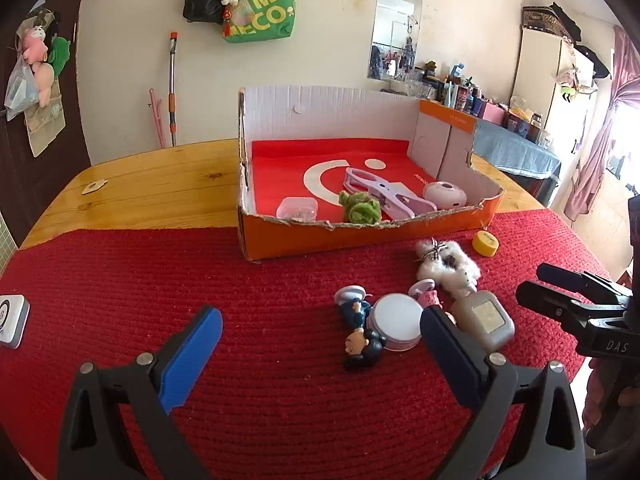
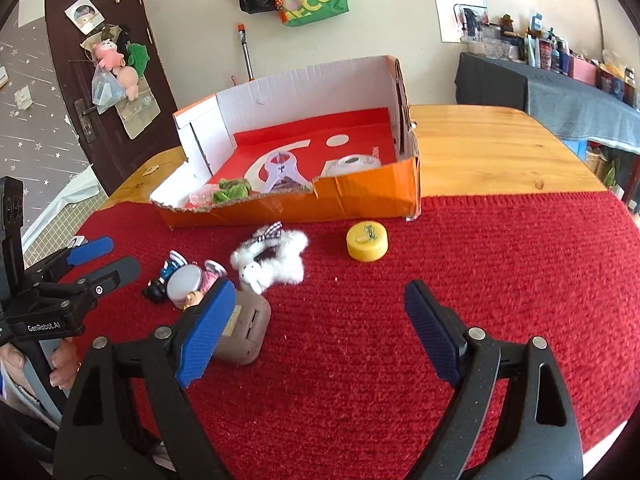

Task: Organize objects
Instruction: 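Withdraw both tools from the box toward the remaining items, then grasp the blue-and-black figurine with the left tool while the right tool grasps the grey square device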

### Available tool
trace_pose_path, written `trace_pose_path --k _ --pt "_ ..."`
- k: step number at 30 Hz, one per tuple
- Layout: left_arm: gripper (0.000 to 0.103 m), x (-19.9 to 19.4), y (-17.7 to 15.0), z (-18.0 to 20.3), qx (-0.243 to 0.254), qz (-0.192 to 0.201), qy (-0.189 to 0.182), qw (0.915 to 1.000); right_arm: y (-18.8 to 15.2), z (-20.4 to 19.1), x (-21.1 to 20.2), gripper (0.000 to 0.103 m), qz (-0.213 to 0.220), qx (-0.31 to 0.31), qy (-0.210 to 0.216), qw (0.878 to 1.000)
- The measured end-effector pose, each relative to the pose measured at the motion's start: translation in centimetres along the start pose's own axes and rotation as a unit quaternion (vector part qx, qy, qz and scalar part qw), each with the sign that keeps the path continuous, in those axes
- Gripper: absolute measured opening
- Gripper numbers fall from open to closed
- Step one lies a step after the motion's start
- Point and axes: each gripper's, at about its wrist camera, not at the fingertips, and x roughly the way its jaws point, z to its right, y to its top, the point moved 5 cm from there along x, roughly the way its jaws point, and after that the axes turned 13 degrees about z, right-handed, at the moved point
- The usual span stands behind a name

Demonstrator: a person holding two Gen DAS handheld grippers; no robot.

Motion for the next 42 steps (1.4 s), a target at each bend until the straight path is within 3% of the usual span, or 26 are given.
trace_pose_path --k 5,15,21,28,37,42 --pt "0.101 0.0 -0.2 -0.4 -0.002 -0.005 0.004 1.0000 -0.4 -0.4 -0.2 0.087 0.000 -0.004 -0.004 1.000" --pt "0.101 0.2 -0.8 -1.0 0.005 -0.025 0.012 0.9996 -2.2 -4.3 0.8 0.088 -0.023 -0.023 0.034 0.999" --pt "0.101 1.1 -1.5 -0.8 0.012 -0.050 0.013 0.9986 -2.7 -5.2 1.5 0.088 -0.023 -0.070 -0.003 0.997" --pt "0.101 1.5 -1.6 -1.9 0.017 -0.062 0.021 0.9977 -2.1 -2.2 1.1 0.088 -0.017 -0.053 -0.045 0.997" --pt "0.097 1.9 -1.4 -0.9 0.054 -0.067 0.006 0.9963 -1.6 -1.3 0.9 0.088 -0.017 -0.044 -0.031 0.998" --pt "0.096 2.4 -1.4 -1.5 0.070 -0.067 0.026 0.9949 -1.5 -1.9 1.5 0.088 -0.019 -0.059 -0.036 0.997"
